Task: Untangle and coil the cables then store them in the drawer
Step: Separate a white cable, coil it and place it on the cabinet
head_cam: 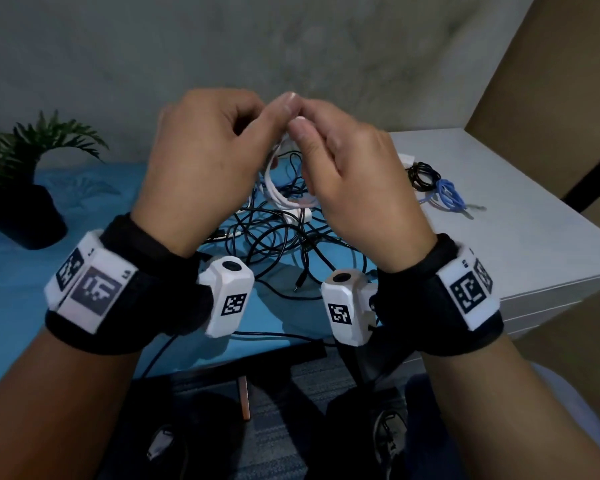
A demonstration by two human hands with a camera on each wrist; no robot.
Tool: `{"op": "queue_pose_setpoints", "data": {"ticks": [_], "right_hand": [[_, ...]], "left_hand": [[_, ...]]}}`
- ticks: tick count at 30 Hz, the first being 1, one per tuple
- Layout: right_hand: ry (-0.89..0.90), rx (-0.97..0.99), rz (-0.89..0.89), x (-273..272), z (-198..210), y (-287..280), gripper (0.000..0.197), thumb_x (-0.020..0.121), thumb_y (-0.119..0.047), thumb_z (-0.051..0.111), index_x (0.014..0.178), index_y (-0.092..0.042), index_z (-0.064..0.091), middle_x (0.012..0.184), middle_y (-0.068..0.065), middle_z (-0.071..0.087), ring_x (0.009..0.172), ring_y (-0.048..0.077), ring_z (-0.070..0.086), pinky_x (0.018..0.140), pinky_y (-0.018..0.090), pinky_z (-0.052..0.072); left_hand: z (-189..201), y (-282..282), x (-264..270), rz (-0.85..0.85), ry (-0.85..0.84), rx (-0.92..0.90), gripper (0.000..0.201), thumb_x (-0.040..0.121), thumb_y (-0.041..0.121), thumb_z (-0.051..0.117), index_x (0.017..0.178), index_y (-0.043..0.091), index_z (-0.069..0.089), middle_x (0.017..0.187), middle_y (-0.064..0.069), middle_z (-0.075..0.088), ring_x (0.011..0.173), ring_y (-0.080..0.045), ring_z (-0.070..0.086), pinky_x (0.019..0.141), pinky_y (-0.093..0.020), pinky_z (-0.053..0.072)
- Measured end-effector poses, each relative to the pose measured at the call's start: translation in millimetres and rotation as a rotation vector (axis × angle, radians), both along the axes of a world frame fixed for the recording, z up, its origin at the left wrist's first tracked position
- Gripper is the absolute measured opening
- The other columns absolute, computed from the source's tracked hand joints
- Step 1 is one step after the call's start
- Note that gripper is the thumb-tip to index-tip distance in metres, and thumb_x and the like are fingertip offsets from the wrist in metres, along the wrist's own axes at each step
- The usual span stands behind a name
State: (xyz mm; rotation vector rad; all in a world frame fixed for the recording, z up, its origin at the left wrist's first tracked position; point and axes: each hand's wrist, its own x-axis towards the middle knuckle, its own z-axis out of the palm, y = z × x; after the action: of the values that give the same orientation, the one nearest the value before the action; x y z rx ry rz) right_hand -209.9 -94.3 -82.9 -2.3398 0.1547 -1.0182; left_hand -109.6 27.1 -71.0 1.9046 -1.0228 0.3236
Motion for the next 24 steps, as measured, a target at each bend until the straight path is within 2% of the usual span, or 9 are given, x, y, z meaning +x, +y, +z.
{"op": "queue_pose_setpoints", "data": {"ticks": [3,5,8,10,12,15,19,22,24], "right_hand": [[0.013,-0.093,-0.105,1.8,-2.0,1.3,0.028,0.108,-0.029,0.045,0.114,-0.011,0.067,0.067,-0.016,0.051,0.061,0.007,0.052,0.058,0.028,0.037],[0.006,-0.098,-0.149,2.0,-2.3,0.7,0.028,0.108,-0.030,0.045,0.109,-0.010,0.065,0.069,-0.010,0.056,0.060,0.010,0.053,0.057,0.032,0.039],[-0.025,-0.041,-0.204,1.2,-1.3,-3.1,0.027,0.108,-0.029,0.044,0.107,-0.011,0.063,0.063,-0.015,0.048,0.053,0.005,0.046,0.051,0.021,0.033],[-0.033,0.010,-0.214,0.4,0.3,-6.0,0.025,0.108,-0.027,0.043,0.108,-0.012,0.063,0.064,-0.017,0.046,0.055,-0.002,0.048,0.051,0.013,0.030],[-0.043,0.060,-0.199,0.3,1.1,-8.2,0.024,0.108,-0.026,0.043,0.107,-0.013,0.063,0.066,-0.016,0.050,0.059,-0.002,0.051,0.053,0.013,0.032],[-0.058,0.162,-0.132,1.8,1.7,-8.4,0.026,0.108,-0.026,0.043,0.107,-0.012,0.064,0.065,-0.012,0.053,0.058,0.003,0.051,0.057,0.023,0.040],[-0.067,0.356,0.020,2.9,2.5,-8.5,0.027,0.109,-0.023,0.043,0.106,-0.007,0.064,0.060,-0.007,0.053,0.051,0.003,0.047,0.053,0.023,0.038],[-0.051,0.471,0.093,2.5,4.5,-10.7,0.029,0.110,-0.023,0.041,0.109,-0.005,0.063,0.058,-0.005,0.051,0.047,0.006,0.043,0.048,0.025,0.035],[-0.045,0.515,0.107,2.4,5.4,-11.5,0.029,0.110,-0.023,0.041,0.108,-0.005,0.063,0.056,-0.005,0.050,0.046,0.007,0.042,0.047,0.025,0.035]], "left_hand": [[2.2,0.8,-2.8,0.074,-0.038,0.066,0.036,0.098,0.047,0.055,0.082,0.018,0.069,0.069,0.005,0.064,0.058,-0.006,0.052,0.056,-0.022,0.038],[4.8,1.0,-3.6,0.013,0.084,0.057,0.023,0.097,0.035,0.058,0.081,0.022,0.067,0.063,0.008,0.062,0.052,-0.002,0.051,0.056,-0.021,0.041],[14.0,6.8,-6.7,-0.239,0.448,-0.054,0.018,0.099,0.010,0.058,0.090,0.017,0.071,0.067,0.000,0.069,0.060,-0.016,0.066,0.063,-0.037,0.058],[20.2,12.2,-7.6,-0.345,0.522,-0.036,0.018,0.099,0.004,0.057,0.102,0.011,0.073,0.084,-0.005,0.077,0.077,-0.023,0.074,0.078,-0.035,0.061],[24.2,15.4,-8.0,-0.402,0.518,-0.017,0.019,0.097,0.006,0.059,0.111,0.010,0.072,0.094,-0.006,0.079,0.089,-0.027,0.075,0.086,-0.034,0.061],[23.3,15.4,-6.4,-0.420,0.500,0.001,0.016,0.094,0.007,0.065,0.110,0.009,0.066,0.090,-0.002,0.079,0.080,-0.017,0.075,0.073,-0.022,0.059],[15.2,10.8,-7.0,-0.377,0.377,-0.037,0.016,0.090,0.009,0.074,0.102,0.006,0.064,0.085,-0.012,0.077,0.083,-0.028,0.075,0.090,-0.048,0.057],[10.7,4.8,-11.0,-0.344,0.323,-0.095,0.020,0.087,0.015,0.075,0.099,0.002,0.065,0.088,-0.024,0.071,0.078,-0.033,0.070,0.080,-0.051,0.056],[8.1,1.8,-13.7,-0.313,0.283,-0.112,0.017,0.087,0.015,0.076,0.095,0.002,0.067,0.082,-0.020,0.069,0.069,-0.019,0.064,0.066,-0.040,0.052]]}}
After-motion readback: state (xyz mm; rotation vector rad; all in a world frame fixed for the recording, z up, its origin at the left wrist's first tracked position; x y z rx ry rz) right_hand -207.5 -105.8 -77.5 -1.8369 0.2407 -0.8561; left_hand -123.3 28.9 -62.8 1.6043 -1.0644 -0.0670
